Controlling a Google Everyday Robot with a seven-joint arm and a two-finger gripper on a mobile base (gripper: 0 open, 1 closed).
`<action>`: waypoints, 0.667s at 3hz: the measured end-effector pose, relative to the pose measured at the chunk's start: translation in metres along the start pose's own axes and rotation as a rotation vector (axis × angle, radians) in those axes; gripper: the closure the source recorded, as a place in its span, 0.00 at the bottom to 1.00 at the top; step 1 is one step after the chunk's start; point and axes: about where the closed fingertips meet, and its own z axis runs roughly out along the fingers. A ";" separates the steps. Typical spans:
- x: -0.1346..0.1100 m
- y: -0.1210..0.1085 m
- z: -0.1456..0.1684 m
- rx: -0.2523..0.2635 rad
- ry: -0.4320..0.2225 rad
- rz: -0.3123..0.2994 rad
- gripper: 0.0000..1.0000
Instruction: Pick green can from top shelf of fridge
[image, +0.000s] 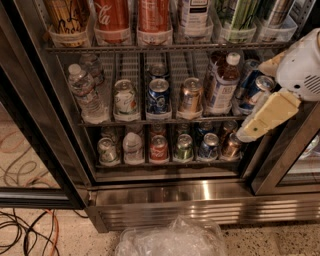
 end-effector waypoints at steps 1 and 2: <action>-0.024 0.000 0.002 0.016 -0.117 0.043 0.00; -0.024 0.000 0.002 0.016 -0.117 0.043 0.00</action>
Offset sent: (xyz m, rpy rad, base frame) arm 0.0058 0.0153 0.0060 0.0877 -0.0339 -0.0124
